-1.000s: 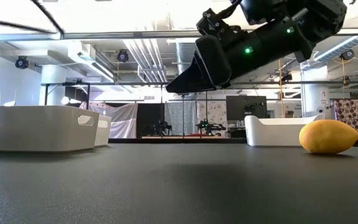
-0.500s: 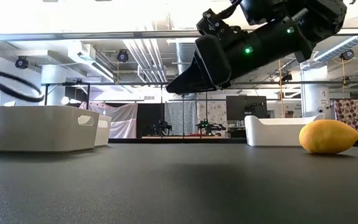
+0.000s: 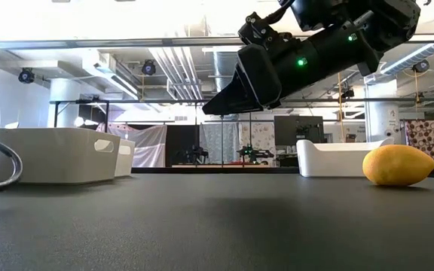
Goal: Sort produce into baskets
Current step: Put the garlic into the right white bin
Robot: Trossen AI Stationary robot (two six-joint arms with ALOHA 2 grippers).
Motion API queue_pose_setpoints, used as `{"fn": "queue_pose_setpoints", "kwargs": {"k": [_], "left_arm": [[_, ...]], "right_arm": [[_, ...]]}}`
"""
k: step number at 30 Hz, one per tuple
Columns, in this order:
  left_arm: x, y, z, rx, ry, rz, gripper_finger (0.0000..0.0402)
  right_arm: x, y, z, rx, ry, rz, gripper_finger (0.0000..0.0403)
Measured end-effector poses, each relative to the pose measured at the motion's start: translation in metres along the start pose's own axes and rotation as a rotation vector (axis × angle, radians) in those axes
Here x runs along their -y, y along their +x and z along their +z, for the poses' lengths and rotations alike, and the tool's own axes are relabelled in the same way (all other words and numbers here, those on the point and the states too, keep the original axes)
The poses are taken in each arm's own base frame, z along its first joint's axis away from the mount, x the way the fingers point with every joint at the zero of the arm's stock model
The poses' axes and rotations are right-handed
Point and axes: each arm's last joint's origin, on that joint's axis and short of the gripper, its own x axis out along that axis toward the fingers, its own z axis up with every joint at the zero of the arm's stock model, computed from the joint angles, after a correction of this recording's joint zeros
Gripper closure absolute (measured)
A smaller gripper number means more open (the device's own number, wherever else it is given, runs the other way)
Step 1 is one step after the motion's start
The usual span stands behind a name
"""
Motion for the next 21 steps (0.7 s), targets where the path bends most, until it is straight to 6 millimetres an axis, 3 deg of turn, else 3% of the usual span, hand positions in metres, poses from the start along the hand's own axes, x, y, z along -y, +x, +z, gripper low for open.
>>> {"fn": "queue_pose_setpoints", "kwargs": {"k": [10, 14, 21], "left_arm": [[-0.008, -0.005, -0.009, -0.005, -0.053, 0.054, 0.0181], [-0.01, -0.012, -0.016, 0.005, -0.097, 0.109, 0.0159], [0.003, -0.01, -0.019, 0.037, -0.085, 0.05, 0.0102]], "right_arm": [[0.0, 0.0, 0.0, 0.0, 0.006, 0.0, 0.0181], [0.0, 0.0, 0.0, 0.0, 0.006, 0.0, 0.0181], [0.0, 0.0, 0.0, -0.003, 0.005, 0.0, 0.0181]]}}
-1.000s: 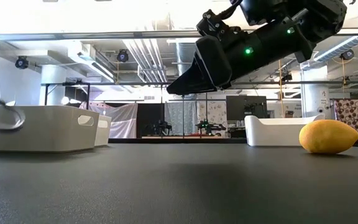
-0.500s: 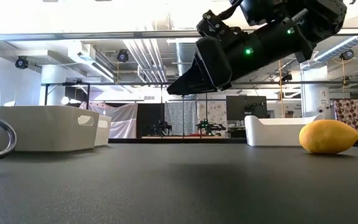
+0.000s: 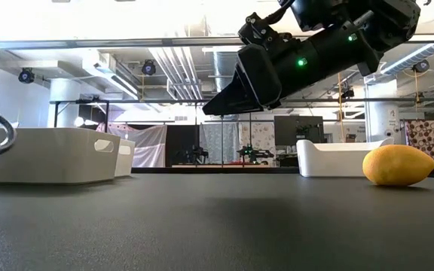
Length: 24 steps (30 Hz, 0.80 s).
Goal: Sort produce into baskets
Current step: Put the garlic into the right white bin
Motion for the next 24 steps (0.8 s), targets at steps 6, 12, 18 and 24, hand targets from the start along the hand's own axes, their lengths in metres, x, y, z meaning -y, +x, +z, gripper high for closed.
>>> {"fn": "queue_pose_setpoints", "kwargs": {"k": [6, 12, 18, 24], "left_arm": [[0.003, 0.009, 0.003, 0.01, 0.002, -0.04, 0.0089], [-0.001, 0.02, 0.009, -0.009, -0.036, -0.043, 0.0103], [-0.006, 0.024, 0.012, -0.043, -0.023, -0.033, 0.0137], [-0.008, 0.025, 0.012, -0.046, -0.005, -0.02, 0.0199]], "right_arm": [[0.0, 0.0, -0.001, -0.01, -0.005, 0.0, 0.0181], [0.0, 0.0, -0.001, -0.011, -0.005, 0.0, 0.0181], [0.0, 0.0, -0.001, -0.011, -0.005, -0.001, 0.0181], [0.001, 0.0, -0.001, -0.011, -0.004, -0.002, 0.0181]]}}
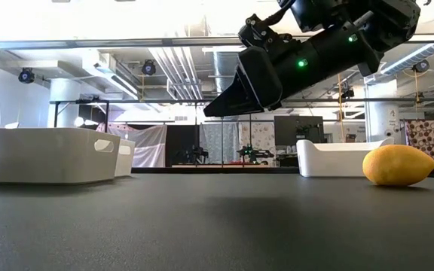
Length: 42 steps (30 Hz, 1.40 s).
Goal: Sort produce into baskets
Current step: Put the garlic into the right white bin
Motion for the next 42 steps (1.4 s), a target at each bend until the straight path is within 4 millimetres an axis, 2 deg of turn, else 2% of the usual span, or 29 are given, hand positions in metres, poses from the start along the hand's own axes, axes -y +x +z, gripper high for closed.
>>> {"fn": "queue_pose_setpoints", "kwargs": {"k": [5, 9, 13, 17, 20, 24, 27, 31, 36, 39, 42], "left_arm": [[0.001, -0.006, -0.005, 0.005, 0.034, 0.026, 0.0272], [0.004, -0.024, -0.01, 0.12, 0.037, 0.077, 0.0312], [0.017, -0.054, -0.011, 0.397, 0.101, 0.085, 0.0313], [0.028, -0.095, -0.01, 0.821, 0.2, 0.139, 0.0304], [0.028, -0.128, -0.002, 1.046, 0.267, 0.213, 0.0305], [0.031, -0.166, 0.019, 1.242, 0.393, 0.24, 0.0305], [0.035, -0.183, 0.046, 1.375, 0.514, 0.185, 0.0305], [0.036, -0.191, 0.087, 1.599, 0.597, 0.04, 0.0305], [0.022, -0.179, 0.126, 1.79, 0.617, -0.183, 0.0301], [0.013, -0.173, 0.139, 1.87, 0.616, -0.298, 0.0293], [0.008, -0.164, 0.148, 1.906, 0.618, -0.343, 0.0278]], "right_arm": [[0.0, 0.0, 0.0, 0.0, 0.0, 0.0, 0.0181], [0.0, 0.0, 0.0, 0.0, 0.0, -0.001, 0.0181], [0.0, 0.0, 0.001, 0.01, -0.016, -0.013, 0.0181], [0.001, -0.001, 0.005, 0.038, -0.03, -0.044, 0.0181], [-0.002, -0.004, 0.007, 0.042, -0.024, -0.037, 0.0181], [-0.009, -0.014, 0.008, 0.003, -0.016, -0.006, 0.0181], [-0.016, -0.024, 0.004, -0.087, -0.018, 0.017, 0.0181], [-0.023, -0.043, -0.01, -0.274, -0.007, 0.029, 0.0182], [-0.03, -0.066, -0.029, -0.487, 0.022, -0.004, 0.0182], [-0.036, -0.071, -0.03, -0.493, 0.06, 0.003, 0.0182], [-0.04, -0.068, -0.03, -0.466, 0.095, 0.015, 0.0182]]}}
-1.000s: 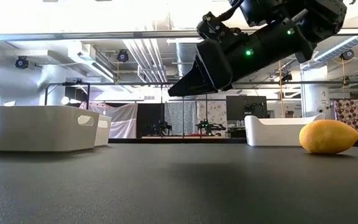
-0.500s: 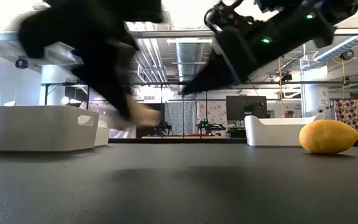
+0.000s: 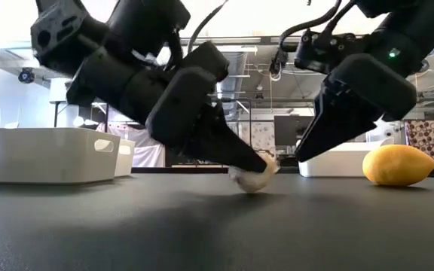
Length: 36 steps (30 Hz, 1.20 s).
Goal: Sort produce into baskets
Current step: Put the garlic into the right white bin
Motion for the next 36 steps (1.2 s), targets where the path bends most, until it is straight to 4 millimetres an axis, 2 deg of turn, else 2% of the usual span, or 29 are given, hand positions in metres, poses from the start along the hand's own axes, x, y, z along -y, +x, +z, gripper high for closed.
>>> {"fn": "queue_pose_setpoints", "kwargs": {"k": [7, 13, 18, 23, 26, 31, 36], "left_arm": [[-0.002, 0.008, -0.019, -0.023, 0.011, 0.005, 0.0209], [-0.002, 0.007, -0.019, -0.031, 0.015, 0.008, 0.0144], [-0.001, 0.006, -0.018, -0.033, 0.027, 0.007, 0.0109], [-0.001, 0.005, -0.02, -0.037, 0.029, 0.006, 0.0094], [-0.002, 0.004, -0.019, -0.038, 0.029, 0.007, 0.0093], [-0.002, 0.0, -0.017, -0.045, 0.032, 0.012, 0.0093], [-0.003, -0.006, -0.013, -0.06, 0.024, 0.016, 0.0093]], "right_arm": [[-0.006, 0.008, 0.006, 0.073, -0.055, 0.039, 0.0181], [-0.011, 0.007, 0.013, 0.125, -0.115, 0.121, 0.0181], [-0.014, 0.01, 0.015, 0.155, -0.148, 0.144, 0.0181], [-0.015, 0.019, 0.012, 0.135, -0.198, 0.121, 0.0171], [-0.018, 0.024, 0.013, 0.134, -0.205, 0.095, 0.0146], [-0.02, 0.021, 0.023, 0.124, -0.259, 0.073, 0.0095], [-0.02, 0.019, 0.031, 0.079, -0.279, 0.056, 0.0064]]}}
